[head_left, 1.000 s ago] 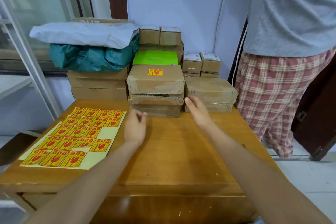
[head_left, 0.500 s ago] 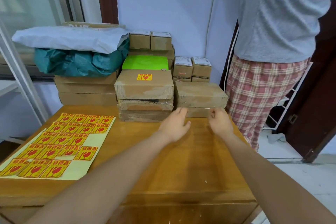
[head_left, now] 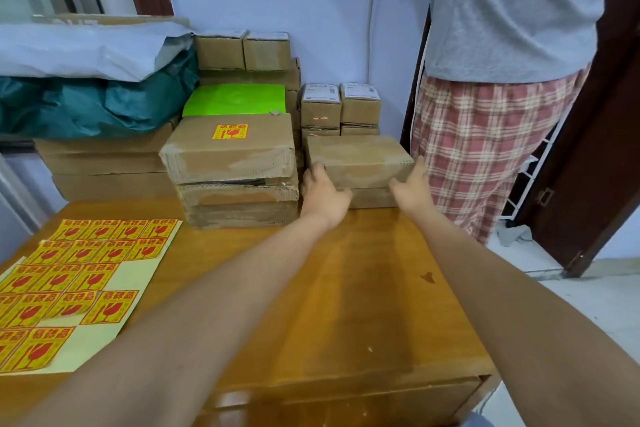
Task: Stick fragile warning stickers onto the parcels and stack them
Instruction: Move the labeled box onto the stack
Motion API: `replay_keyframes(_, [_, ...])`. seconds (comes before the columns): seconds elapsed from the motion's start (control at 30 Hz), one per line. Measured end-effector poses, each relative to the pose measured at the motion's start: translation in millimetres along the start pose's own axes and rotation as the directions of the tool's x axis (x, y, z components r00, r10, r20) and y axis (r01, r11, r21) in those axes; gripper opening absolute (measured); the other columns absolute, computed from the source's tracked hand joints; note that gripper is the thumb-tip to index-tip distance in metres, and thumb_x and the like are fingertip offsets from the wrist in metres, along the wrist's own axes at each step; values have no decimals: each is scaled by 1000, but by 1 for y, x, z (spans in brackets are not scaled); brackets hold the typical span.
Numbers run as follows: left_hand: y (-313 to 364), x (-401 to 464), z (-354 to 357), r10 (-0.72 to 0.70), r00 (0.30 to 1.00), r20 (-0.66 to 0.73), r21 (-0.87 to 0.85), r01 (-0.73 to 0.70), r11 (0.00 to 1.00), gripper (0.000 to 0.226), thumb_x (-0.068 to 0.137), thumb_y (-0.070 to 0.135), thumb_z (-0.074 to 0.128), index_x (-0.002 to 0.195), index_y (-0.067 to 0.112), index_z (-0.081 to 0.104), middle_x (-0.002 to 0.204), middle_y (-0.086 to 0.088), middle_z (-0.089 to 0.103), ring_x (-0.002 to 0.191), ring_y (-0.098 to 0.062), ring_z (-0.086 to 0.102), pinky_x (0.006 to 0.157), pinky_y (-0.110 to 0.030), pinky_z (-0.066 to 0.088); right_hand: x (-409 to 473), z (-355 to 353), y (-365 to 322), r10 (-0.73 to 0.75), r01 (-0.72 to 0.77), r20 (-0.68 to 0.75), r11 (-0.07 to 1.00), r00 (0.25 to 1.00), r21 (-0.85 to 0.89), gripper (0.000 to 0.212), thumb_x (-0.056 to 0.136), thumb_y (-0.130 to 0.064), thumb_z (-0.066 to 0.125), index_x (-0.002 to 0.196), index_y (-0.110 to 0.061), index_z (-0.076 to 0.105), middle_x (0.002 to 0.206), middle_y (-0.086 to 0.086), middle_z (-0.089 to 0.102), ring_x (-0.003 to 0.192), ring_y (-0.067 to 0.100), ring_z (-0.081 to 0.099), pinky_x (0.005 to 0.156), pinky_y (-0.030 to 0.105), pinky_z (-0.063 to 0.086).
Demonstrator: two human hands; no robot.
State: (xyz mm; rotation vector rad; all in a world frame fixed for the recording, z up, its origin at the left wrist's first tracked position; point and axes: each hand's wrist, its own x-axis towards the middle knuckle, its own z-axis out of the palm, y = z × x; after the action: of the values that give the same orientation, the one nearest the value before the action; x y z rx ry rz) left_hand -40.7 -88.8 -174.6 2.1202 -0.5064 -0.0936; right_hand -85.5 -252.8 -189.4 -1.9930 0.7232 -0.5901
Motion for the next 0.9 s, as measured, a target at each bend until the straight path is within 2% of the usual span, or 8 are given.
replay_keyframes(0.23, [7, 3, 7, -152, 988, -18, -116, 149, 982, 78, 95, 28, 49, 152, 9, -1, 159, -8, 4, 146, -29, 3, 117, -40, 11, 5, -9, 5, 42, -39, -15, 985, 999, 167, 63, 90, -27, 49, 145, -10, 24, 139, 9, 43, 124, 29, 46, 103, 47, 42])
replay_keyframes(0.37, [12, 4, 8, -212, 977, -16, -204, 204, 957, 59, 98, 35, 38, 149, 9, 23, 152, -11, 18, 141, -30, 16, 115, -43, 20, 3, -23, 12, 77, -54, -92, 971, 993, 232, 51, 94, -33, 45, 137, -7, 36, 130, 8, 48, 114, 25, 51, 98, 42, 45])
replay_keyframes(0.47, [11, 1, 6, -237, 971, -25, -301, 219, 928, 46, 97, 36, 35, 132, 10, 49, 140, -10, 33, 128, -30, 34, 108, -43, 31, -3, -34, 16, 102, -70, -103, 960, 989, 270, 48, 98, -38, 40, 137, -10, 42, 120, 1, 52, 110, 21, 51, 100, 41, 43])
replay_keyframes(0.57, [7, -4, 6, -260, 965, -24, -397, 229, 889, 35, 96, 37, 38, 115, 14, 55, 130, -9, 44, 118, -29, 43, 102, -43, 37, -8, -46, 19, 162, -123, -74, 920, 984, 372, 50, 97, -47, 39, 132, -13, 52, 120, 0, 56, 114, 23, 53, 102, 43, 43])
replay_keyframes(0.63, [6, -8, 5, -288, 957, 14, -473, 260, 842, 26, 96, 38, 38, 105, 19, 53, 119, -6, 53, 106, -26, 49, 95, -41, 41, -13, -53, 21, 208, -179, -29, 896, 978, 406, 53, 95, -51, 40, 130, -13, 54, 124, 1, 58, 114, 23, 54, 97, 39, 45])
replay_keyframes(0.73, [7, -18, 0, -319, 945, 64, -578, 296, 760, 25, 98, 38, 39, 114, 21, 49, 111, -1, 52, 99, -22, 46, 89, -34, 38, -25, -64, 21, 199, -206, 61, 892, 978, 402, 39, 97, -43, 44, 120, -14, 56, 107, 2, 61, 93, 17, 59, 75, 28, 46])
replay_keyframes(0.8, [8, -25, -5, -327, 940, 97, -601, 318, 733, 24, 98, 38, 41, 112, 20, 47, 108, -1, 50, 97, -21, 44, 86, -33, 34, -33, -69, 20, 168, -202, 117, 886, 979, 417, 35, 97, -36, 47, 120, -12, 57, 103, 3, 62, 87, 14, 59, 68, 26, 45])
replay_keyframes(0.9, [7, -38, -10, -340, 925, 171, -622, 368, 691, 24, 98, 39, 45, 84, 20, 38, 92, 4, 45, 98, -18, 39, 83, -33, 30, -46, -73, 19, 162, -225, 174, 865, 971, 448, 23, 98, -31, 45, 102, -17, 62, 98, 3, 63, 85, 15, 59, 73, 28, 46])
